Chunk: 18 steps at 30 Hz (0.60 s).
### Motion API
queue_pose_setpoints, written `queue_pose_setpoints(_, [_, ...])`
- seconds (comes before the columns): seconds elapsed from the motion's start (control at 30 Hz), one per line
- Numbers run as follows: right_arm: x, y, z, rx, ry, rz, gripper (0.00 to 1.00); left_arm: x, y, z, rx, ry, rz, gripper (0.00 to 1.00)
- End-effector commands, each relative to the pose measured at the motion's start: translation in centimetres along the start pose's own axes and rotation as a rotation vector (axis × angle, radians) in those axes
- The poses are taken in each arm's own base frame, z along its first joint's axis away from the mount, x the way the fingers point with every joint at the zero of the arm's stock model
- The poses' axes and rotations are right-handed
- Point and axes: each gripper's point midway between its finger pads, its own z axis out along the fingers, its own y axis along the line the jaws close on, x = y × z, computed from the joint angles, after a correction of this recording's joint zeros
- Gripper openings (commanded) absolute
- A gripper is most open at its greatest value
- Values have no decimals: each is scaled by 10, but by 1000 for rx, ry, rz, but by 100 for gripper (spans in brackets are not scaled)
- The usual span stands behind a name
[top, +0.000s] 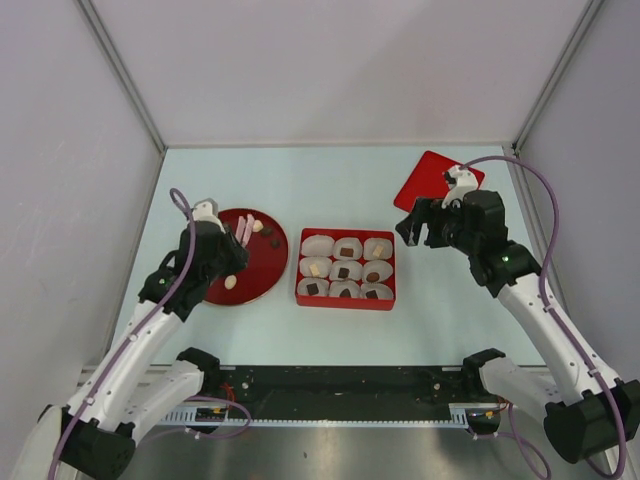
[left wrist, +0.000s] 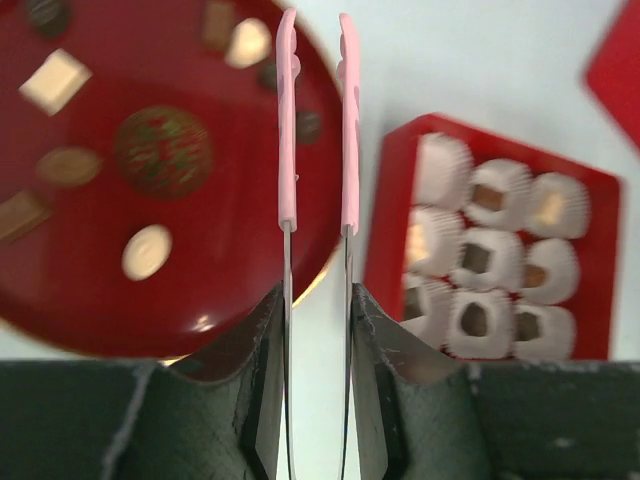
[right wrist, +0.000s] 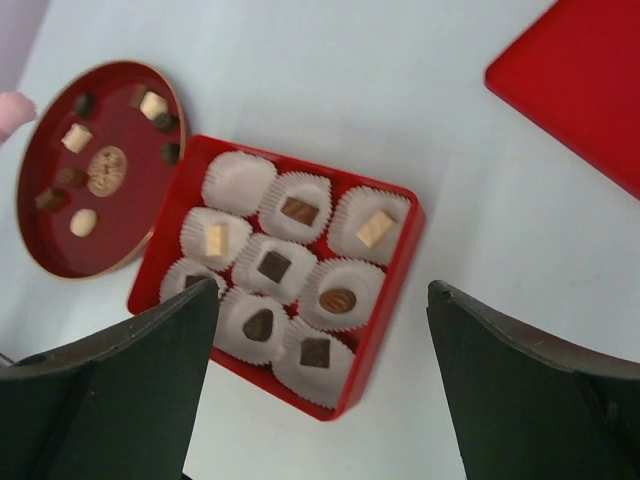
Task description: Pack the chocolate
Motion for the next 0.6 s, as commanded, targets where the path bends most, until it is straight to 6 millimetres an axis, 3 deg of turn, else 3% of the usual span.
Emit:
queue_pose_setpoints(0.0, [12,-12,-6,47,20,-62,89,1,36,-12,-202,38,32,32])
queue_pose_setpoints(0.27, [22,-3,-8,25,21,-114,89,6,66,-8,-391,103,45,34])
queue_pose_setpoints(0.57, [25,5,-10,12,10,-161,89,-14,91,16,-437,104,29,36])
